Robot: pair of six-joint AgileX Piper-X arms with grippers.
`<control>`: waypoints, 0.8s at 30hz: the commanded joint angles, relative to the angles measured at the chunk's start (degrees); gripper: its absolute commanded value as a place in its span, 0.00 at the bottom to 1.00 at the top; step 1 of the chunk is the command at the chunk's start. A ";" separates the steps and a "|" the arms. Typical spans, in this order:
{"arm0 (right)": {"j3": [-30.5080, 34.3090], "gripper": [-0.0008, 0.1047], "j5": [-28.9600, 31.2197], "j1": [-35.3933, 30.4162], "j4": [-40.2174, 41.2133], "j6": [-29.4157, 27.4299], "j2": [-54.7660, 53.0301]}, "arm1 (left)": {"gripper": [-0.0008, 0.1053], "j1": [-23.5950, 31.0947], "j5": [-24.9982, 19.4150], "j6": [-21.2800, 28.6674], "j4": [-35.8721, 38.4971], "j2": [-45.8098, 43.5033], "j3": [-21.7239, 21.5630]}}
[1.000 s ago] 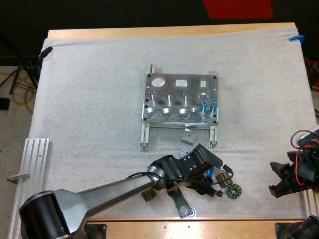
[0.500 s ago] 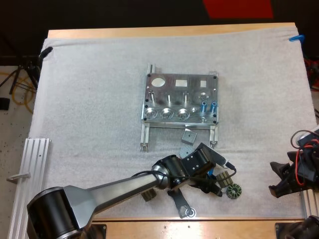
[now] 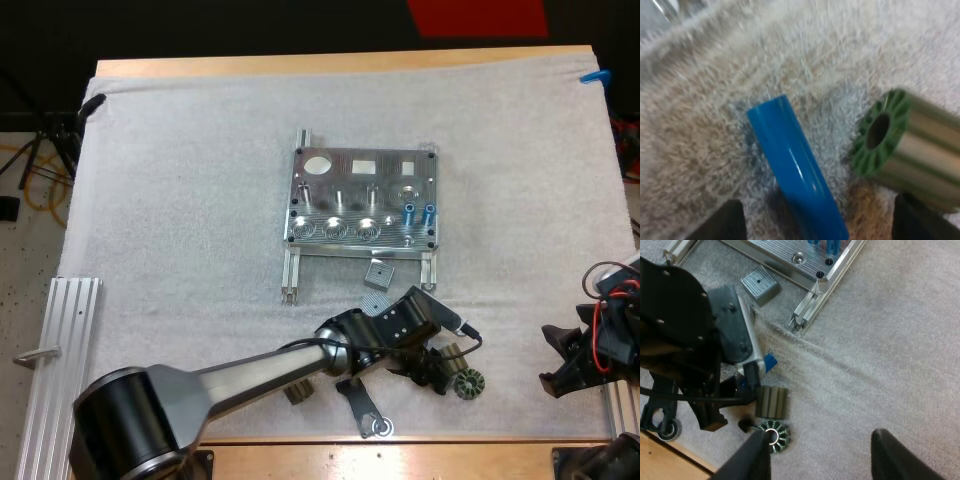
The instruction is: Load cells from right to left
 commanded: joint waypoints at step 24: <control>-0.03 0.44 0.14 0.00 0.00 -0.71 -0.32 | 0.58 -0.26 -3.51 2.09 3.04 3.53 -1.95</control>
